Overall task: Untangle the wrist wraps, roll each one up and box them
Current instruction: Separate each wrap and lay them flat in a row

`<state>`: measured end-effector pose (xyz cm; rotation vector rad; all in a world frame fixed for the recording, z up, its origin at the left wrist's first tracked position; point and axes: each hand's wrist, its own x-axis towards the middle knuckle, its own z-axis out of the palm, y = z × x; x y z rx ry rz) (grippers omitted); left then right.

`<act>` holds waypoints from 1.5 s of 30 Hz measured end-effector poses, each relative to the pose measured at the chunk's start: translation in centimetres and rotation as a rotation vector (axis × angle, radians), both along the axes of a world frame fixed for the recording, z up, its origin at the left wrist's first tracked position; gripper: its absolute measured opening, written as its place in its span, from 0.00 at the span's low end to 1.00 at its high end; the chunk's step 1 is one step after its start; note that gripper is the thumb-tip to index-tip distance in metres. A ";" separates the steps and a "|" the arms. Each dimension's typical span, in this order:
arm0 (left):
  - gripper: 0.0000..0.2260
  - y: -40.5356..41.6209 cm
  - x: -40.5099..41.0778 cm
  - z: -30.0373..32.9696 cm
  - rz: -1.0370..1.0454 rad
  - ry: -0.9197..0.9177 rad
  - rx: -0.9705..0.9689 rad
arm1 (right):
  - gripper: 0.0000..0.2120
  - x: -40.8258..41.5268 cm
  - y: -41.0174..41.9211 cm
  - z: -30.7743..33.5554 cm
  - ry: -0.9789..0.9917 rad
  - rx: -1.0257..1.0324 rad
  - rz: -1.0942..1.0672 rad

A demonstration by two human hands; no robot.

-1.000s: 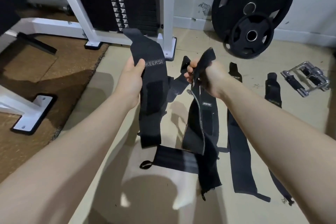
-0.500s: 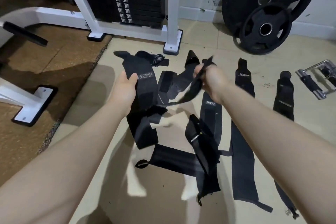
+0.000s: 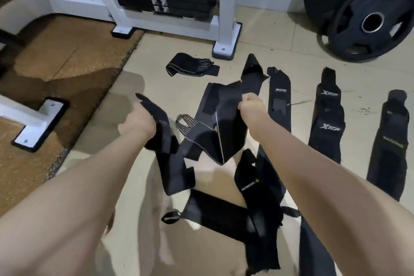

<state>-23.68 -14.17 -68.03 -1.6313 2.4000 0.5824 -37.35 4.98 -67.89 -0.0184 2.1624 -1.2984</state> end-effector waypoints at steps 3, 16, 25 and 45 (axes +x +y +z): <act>0.24 -2.2 -2.9 -2.9 -0.061 -0.190 -0.128 | 0.13 -2.2 -2.4 -2.7 0.021 -0.030 -0.087; 0.17 -10.4 -23.6 -15.0 -0.966 -0.086 -0.102 | 0.10 -14.2 -9.1 -12.5 0.065 -0.072 -0.352; 0.23 -12.3 -25.2 -17.9 -0.818 -0.042 0.031 | 0.09 -15.7 -11.6 -14.6 0.018 -0.078 -0.331; 0.14 -0.2 -17.3 3.5 -0.139 1.166 0.445 | 0.06 -8.4 -1.3 -0.9 -0.177 -0.345 -0.234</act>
